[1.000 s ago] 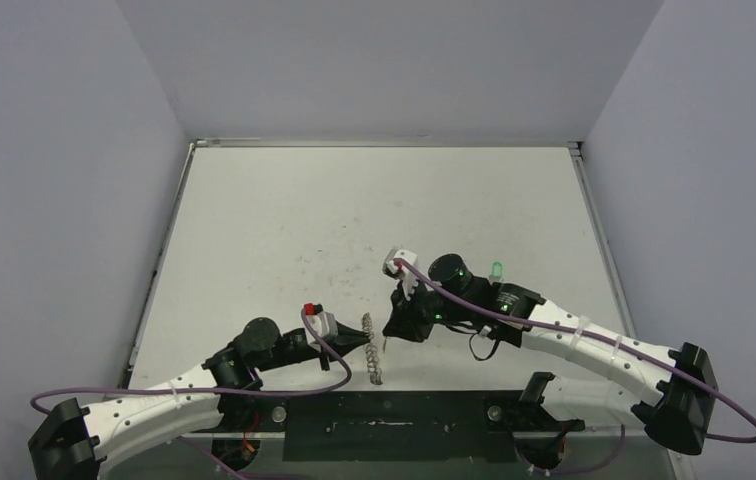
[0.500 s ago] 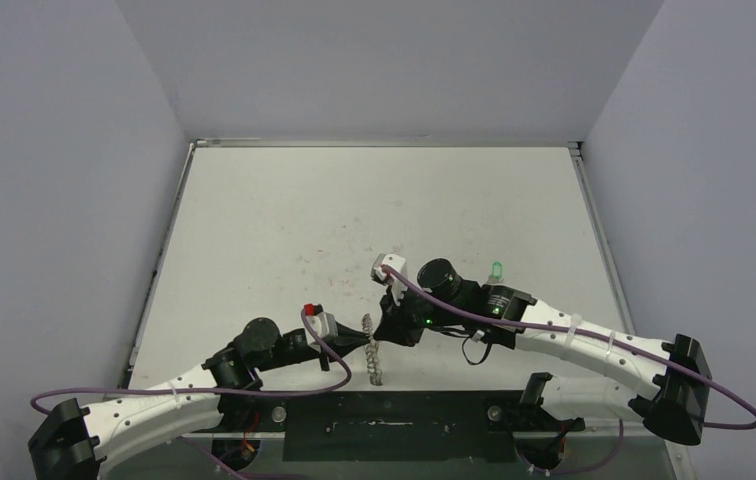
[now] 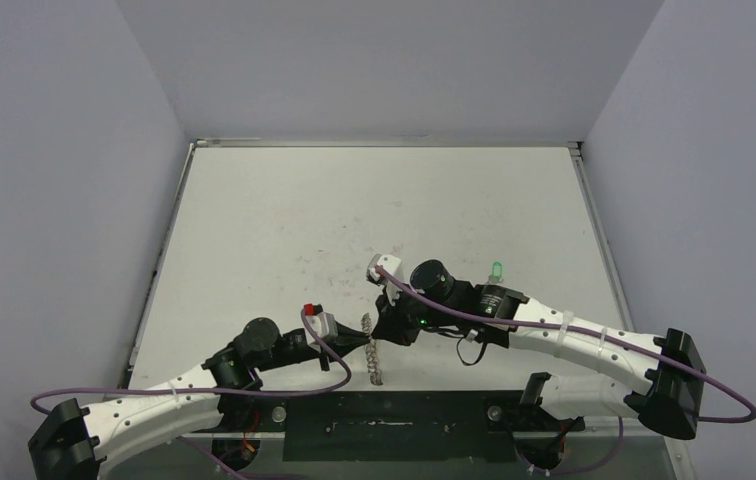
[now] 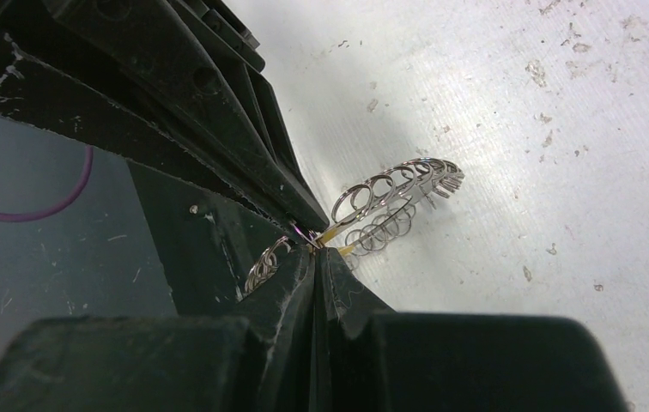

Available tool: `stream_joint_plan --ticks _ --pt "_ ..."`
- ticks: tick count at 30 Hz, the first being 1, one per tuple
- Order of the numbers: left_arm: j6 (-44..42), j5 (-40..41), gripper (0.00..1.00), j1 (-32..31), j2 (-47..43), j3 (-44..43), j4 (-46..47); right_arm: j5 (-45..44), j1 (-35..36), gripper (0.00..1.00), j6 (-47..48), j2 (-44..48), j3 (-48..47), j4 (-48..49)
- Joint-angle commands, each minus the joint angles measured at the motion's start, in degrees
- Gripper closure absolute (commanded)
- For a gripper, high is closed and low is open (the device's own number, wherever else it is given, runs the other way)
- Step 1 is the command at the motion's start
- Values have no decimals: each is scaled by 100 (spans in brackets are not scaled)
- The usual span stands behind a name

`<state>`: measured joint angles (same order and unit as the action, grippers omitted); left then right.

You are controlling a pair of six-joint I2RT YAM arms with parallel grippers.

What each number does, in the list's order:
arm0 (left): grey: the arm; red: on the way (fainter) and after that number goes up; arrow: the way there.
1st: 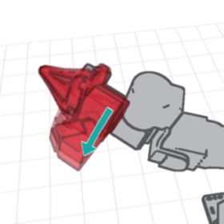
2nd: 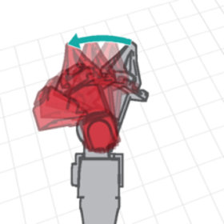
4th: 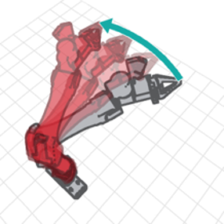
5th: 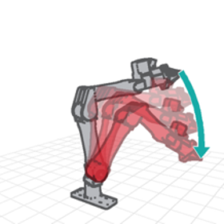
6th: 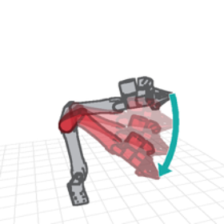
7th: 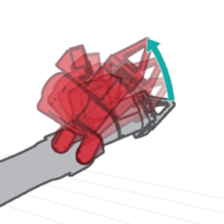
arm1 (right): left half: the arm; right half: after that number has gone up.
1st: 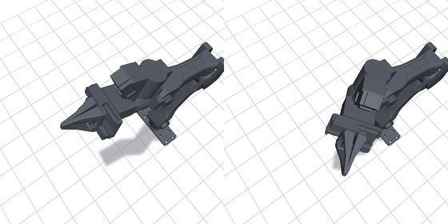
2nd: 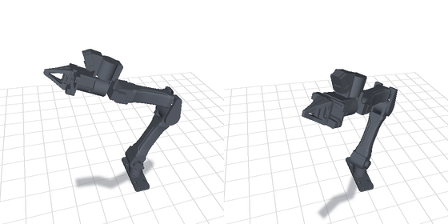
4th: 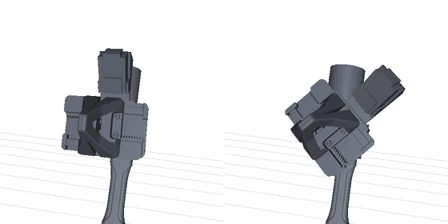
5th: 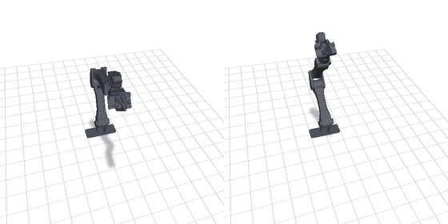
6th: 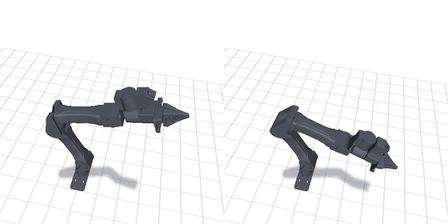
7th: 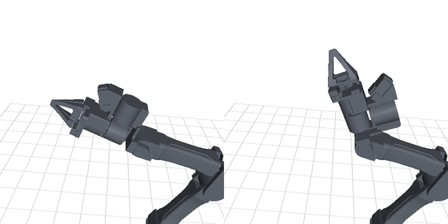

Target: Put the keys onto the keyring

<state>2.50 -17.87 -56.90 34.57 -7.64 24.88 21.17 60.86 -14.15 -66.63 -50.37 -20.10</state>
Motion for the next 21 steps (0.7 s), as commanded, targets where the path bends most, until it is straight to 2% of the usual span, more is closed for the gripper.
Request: stream_joint_plan --ticks 1,11,18,21 --pt "13 -112 100 -22 -75 -53 489 -409 36 100 6 79 -241 79" --pt "7 -120 100 -22 -103 -70 478 -526 36 98 -47 66 -150 76" --pt "-13 -129 100 -22 -117 -80 436 -653 30 41 -77 402 -42 230" --pt "-27 -132 100 -24 -138 -80 398 -722 23 32 30 684 88 377"
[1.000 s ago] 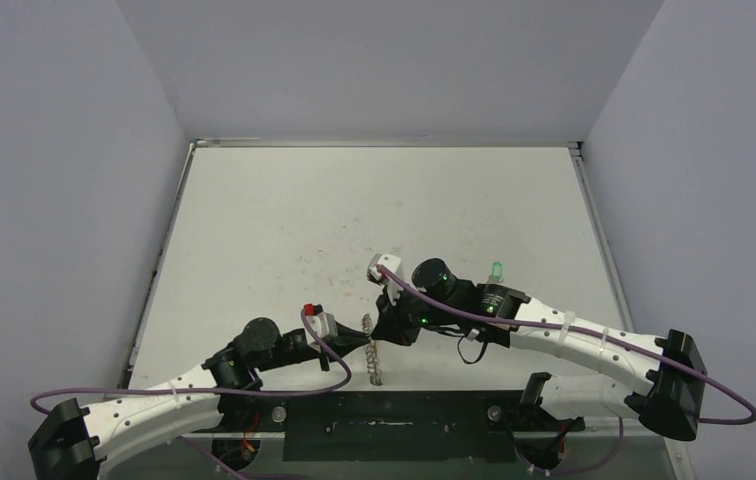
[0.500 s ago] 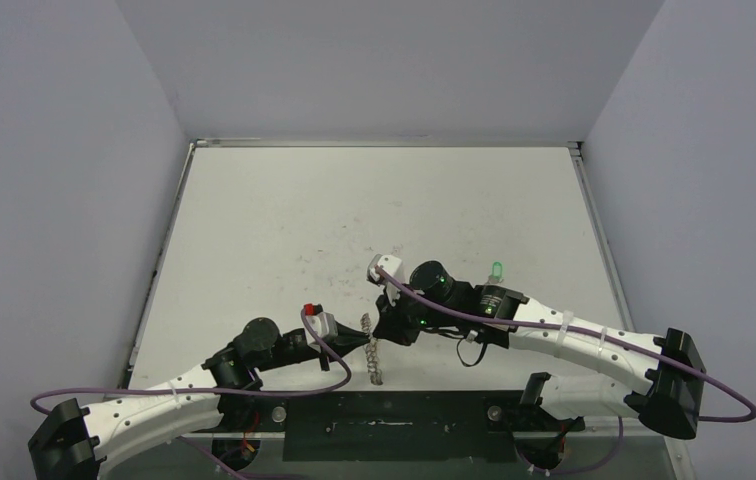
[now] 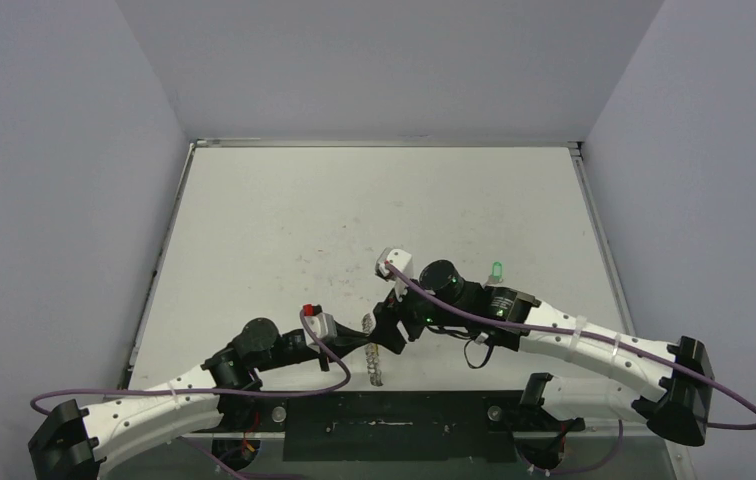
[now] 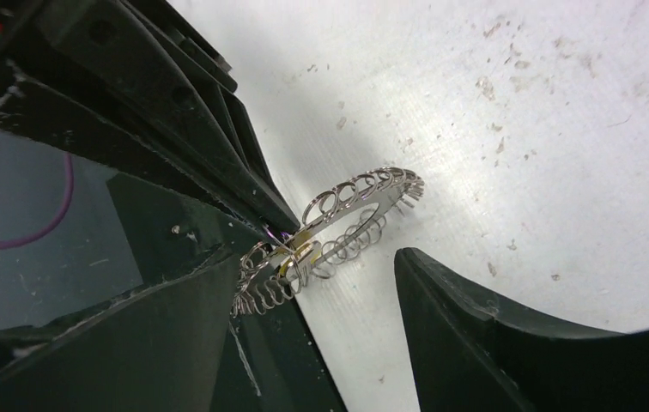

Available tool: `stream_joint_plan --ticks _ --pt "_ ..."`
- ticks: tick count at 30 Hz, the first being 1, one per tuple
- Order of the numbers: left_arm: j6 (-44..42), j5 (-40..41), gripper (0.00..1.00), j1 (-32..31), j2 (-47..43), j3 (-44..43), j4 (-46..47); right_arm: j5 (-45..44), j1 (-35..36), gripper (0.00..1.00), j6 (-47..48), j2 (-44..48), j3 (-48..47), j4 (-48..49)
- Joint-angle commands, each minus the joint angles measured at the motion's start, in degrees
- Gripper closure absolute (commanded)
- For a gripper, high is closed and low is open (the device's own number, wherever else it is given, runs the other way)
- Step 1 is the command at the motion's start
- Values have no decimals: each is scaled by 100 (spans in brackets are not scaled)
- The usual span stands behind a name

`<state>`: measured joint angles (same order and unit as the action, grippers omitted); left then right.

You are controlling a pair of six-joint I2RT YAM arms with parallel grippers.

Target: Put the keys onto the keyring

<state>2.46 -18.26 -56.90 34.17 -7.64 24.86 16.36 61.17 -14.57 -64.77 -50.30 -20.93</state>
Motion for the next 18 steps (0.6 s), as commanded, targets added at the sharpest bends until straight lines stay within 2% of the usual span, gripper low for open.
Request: stream_joint_plan --ticks 1,5,13,15,16,18 --pt "-32 -98 100 -23 -114 -86 384 -288 -3 31 108 664 164 548" --pt "-46 -127 100 -22 -171 -81 316 -298 -8 29 445 1230 600 957" --pt "-183 -335 100 -22 -311 -62 231 619 -6 32 1980 1937 1782 2360" --pt "-206 -386 100 -22 -333 -62 223 808 -4 39 2162 1902 1874 2567" --pt "-210 -408 100 -22 -340 -62 219 883 -8 45 2210 1854 1890 2628" --pt "-211 -430 100 -23 -349 -75 211 933 -5 65 2201 1713 1864 2715"
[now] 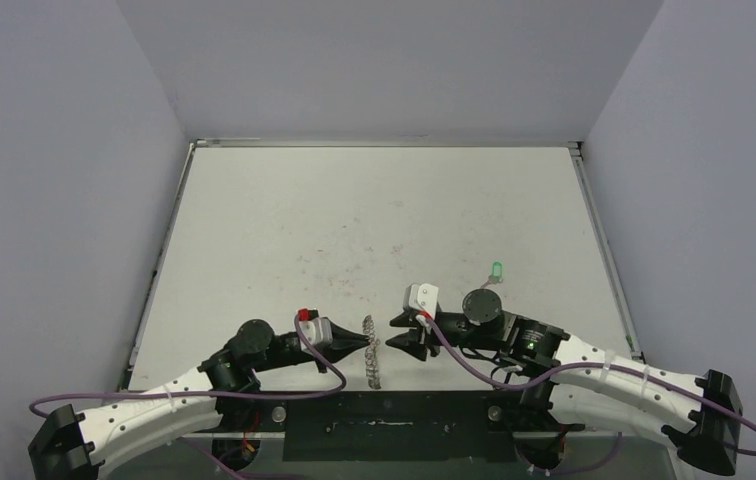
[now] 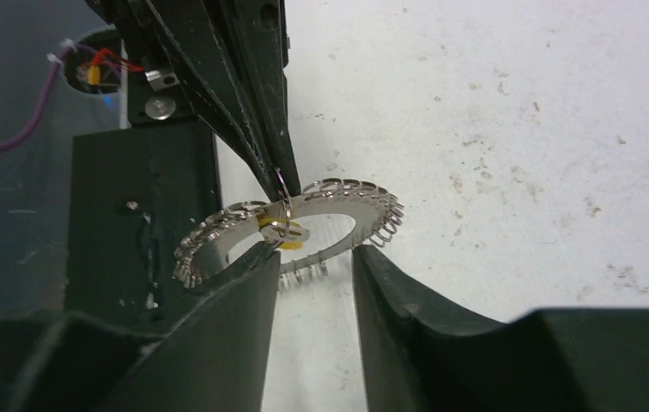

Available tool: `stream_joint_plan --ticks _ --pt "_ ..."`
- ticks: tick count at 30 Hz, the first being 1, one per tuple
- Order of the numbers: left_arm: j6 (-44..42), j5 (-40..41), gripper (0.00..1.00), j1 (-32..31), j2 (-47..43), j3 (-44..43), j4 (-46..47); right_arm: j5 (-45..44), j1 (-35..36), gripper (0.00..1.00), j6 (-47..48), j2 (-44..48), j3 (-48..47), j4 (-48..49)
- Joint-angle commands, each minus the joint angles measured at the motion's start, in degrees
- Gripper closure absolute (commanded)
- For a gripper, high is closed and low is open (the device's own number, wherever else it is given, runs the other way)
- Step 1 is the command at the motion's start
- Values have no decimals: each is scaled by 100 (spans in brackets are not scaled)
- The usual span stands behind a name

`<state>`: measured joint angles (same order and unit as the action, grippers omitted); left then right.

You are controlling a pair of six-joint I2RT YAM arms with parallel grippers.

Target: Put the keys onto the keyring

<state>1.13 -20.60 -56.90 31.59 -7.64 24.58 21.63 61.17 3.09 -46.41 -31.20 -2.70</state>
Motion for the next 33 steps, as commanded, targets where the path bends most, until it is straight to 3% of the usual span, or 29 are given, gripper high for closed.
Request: stream_joint_plan --ticks 1,7,17,33 --pt "-82 -205 100 -24 -92 -84 225 426 -8 68 411 -209 -65 927" --pt "-84 -238 100 -24 -40 -106 220 707 -6 58 212 -639 -124 1304" --pt "-79 -247 100 -25 -12 -107 241 517 -6 64 293 -998 -57 1224" --pt "-86 -251 100 -23 -3 -107 265 229 -1 62 527 -542 340 1140"
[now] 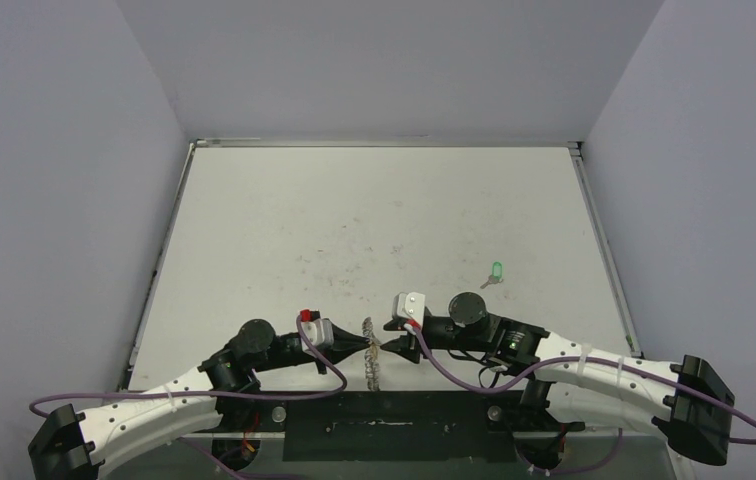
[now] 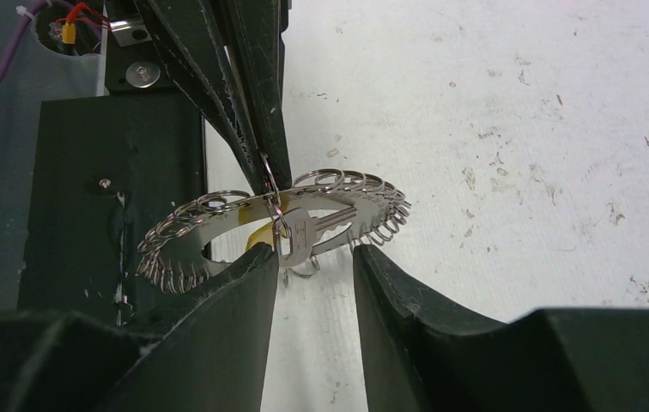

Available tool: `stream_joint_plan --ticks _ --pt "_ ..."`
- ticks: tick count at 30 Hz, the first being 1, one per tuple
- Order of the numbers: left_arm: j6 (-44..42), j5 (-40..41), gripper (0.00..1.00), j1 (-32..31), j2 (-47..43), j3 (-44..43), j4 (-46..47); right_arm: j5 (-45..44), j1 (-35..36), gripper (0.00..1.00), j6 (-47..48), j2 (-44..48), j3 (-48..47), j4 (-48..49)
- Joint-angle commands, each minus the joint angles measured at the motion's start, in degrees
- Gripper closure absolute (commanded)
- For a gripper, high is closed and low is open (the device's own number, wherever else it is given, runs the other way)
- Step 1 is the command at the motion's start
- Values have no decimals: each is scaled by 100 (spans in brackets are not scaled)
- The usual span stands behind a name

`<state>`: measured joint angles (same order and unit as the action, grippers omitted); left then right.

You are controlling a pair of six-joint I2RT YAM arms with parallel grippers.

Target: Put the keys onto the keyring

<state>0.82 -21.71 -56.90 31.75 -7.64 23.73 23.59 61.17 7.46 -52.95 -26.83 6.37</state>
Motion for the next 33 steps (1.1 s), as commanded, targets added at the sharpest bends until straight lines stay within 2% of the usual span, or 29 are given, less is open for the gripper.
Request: stream_joint_plan --ticks 1,6,11,14,22,26,33 --pt "-49 -140 100 -23 -12 -107 352 104 -7 61 76 131 -109 278" --pt "-53 -165 100 -22 -17 -122 361 469 -2 61 9 216 -82 645" --pt "-55 -166 100 -27 -17 -116 362 757 1 72 -1 -44 -150 921" --pt "-54 -166 100 -23 -19 -118 371 853 5 73 -9 -254 -233 962" --pt "-51 -166 100 -22 -26 -124 371 884 8 71 -103 -426 -274 1179" --pt "-56 -158 100 -22 -18 -124 370 733 5 71 -77 -325 -282 950" --pt "-56 -146 100 -26 -42 -108 361 62 -7 58 205 603 -116 126"
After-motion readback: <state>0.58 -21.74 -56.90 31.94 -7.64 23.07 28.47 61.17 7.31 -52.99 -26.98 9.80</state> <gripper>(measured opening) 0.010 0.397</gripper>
